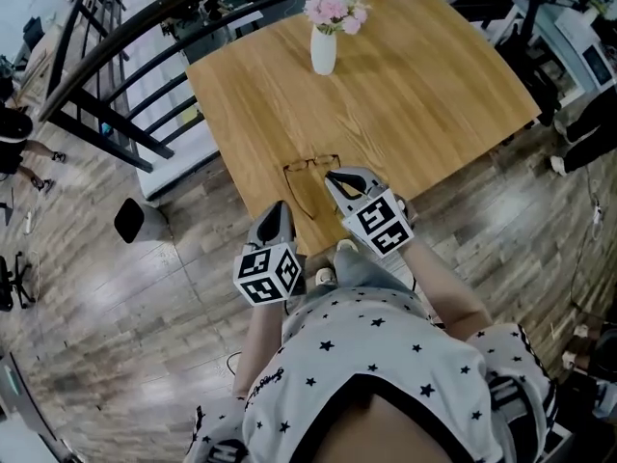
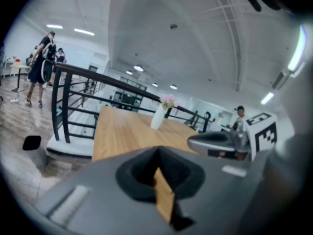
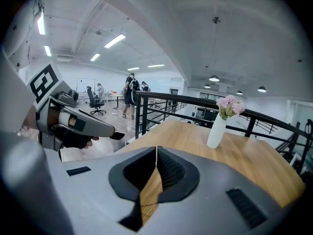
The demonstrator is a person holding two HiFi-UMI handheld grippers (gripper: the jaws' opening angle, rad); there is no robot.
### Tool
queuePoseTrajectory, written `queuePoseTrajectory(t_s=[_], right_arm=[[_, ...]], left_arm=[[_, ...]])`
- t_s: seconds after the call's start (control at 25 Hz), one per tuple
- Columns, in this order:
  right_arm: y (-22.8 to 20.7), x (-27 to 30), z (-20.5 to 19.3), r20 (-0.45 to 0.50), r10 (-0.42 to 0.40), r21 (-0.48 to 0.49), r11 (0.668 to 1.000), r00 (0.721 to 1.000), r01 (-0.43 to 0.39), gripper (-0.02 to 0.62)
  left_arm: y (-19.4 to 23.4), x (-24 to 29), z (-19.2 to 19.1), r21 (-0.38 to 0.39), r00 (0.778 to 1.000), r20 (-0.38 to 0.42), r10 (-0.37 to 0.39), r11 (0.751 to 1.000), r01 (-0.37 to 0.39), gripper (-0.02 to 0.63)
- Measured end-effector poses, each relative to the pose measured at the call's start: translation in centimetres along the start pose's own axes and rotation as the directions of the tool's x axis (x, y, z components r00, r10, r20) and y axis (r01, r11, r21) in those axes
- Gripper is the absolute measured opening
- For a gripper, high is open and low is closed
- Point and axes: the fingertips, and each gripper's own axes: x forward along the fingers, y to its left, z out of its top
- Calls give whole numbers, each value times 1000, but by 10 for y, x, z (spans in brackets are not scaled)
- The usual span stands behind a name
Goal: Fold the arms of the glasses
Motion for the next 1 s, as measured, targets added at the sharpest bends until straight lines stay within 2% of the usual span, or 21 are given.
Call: queuePoseTrajectory(t_s=[0.28, 0.52, 0.72, 1.0], right_arm=[[-15, 32, -19, -94, 69, -111, 991, 993, -79, 18], [-22, 61, -28, -171, 136, -204, 964, 976, -170, 18], [-23, 83, -41, -251, 207, -276, 921, 946, -275, 20], [-11, 104, -60, -366, 284, -340, 846, 886, -412, 20]], left_arm=[[1, 15, 4, -50, 997, 12, 74, 996, -73, 6], [4, 27, 12, -88, 991, 26, 130, 988, -127, 6], [6, 33, 10, -110, 984, 34, 174, 979, -170, 6], [13, 29, 5, -143, 969, 46, 245, 961, -236, 6]])
